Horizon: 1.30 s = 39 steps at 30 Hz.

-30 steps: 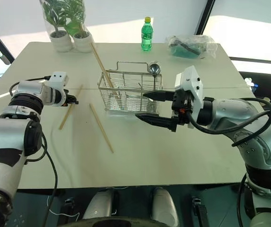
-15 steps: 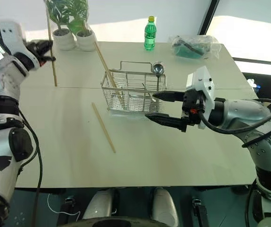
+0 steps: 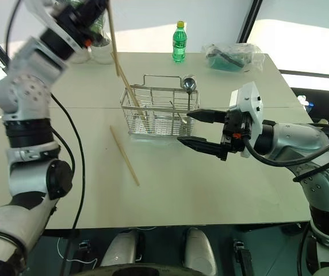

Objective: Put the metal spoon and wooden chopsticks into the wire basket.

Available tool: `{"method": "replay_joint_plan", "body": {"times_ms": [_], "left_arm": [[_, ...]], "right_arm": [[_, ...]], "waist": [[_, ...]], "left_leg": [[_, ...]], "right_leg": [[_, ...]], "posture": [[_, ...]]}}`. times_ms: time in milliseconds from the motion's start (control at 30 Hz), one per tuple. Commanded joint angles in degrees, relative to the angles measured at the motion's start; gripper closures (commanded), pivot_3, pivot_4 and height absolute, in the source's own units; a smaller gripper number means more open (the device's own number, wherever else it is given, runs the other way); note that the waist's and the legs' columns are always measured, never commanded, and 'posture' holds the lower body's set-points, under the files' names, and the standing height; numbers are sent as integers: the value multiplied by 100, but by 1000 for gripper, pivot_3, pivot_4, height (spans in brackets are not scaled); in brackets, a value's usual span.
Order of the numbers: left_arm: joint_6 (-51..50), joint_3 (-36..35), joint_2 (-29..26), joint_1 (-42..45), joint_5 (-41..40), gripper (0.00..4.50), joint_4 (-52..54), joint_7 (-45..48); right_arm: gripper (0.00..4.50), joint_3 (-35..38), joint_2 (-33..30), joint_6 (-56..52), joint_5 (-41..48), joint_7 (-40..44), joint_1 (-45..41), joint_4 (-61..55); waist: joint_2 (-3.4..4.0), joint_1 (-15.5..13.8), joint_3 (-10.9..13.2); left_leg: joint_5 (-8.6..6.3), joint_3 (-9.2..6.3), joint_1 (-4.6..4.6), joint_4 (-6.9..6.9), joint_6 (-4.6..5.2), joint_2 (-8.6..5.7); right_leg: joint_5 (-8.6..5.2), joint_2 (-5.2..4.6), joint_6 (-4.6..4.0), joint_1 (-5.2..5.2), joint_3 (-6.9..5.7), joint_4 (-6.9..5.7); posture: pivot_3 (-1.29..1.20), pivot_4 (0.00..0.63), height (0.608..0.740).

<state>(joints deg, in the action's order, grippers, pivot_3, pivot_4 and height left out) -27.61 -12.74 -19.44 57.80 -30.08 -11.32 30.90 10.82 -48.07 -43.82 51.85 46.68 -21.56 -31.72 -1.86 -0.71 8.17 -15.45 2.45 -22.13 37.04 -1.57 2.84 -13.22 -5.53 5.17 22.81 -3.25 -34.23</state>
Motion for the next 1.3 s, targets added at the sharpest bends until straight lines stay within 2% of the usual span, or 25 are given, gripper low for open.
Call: {"method": "replay_joint_plan", "body": {"times_ms": [33, 267, 500, 700, 1300], "left_arm": [[1002, 123, 159, -190, 520, 4426, -156, -171], [1433, 115, 587, -203, 597, 4426, -489, -332], [1301, -38, 351, 469, 453, 4426, -794, -284], [1191, 7, 258, 709, 398, 4426, -769, -129], [1079, 568, 966, -862, 635, 4426, -301, -290]], "right_arm": [[1050, 281, -14, 25, 171, -116, 29, -207], [1050, 386, -60, -51, 321, -313, 97, -252], [1050, 398, -72, -31, 341, -433, 120, -226], [1050, 386, 2, 2, 368, -567, 103, -207], [1050, 456, -25, -52, 463, -760, 95, -185]], "waist": [[-1, -8, 1], [-3, -41, 1], [-6, -23, 3], [-4, -11, 2], [-3, -13, 3]], "left_leg": [[0, 0, -2, 0, 0, 0], [-1, -6, -17, 5, 1, -3], [-1, -11, -21, 5, 3, -3], [-4, -10, -18, 4, 7, -3], [-4, -12, -18, 4, 7, -2]], "right_leg": [[0, 0, 0, 1, 0, 1], [-1, -1, -3, 1, -1, 13], [-1, -1, -3, 5, -2, 13], [-1, -1, -2, 4, -2, 13], [-2, 0, -4, 6, -2, 12]], "posture": [[0, 150, 717], [0, 150, 717], [0, 150, 717], [0, 150, 717], [0, 150, 717]]}}
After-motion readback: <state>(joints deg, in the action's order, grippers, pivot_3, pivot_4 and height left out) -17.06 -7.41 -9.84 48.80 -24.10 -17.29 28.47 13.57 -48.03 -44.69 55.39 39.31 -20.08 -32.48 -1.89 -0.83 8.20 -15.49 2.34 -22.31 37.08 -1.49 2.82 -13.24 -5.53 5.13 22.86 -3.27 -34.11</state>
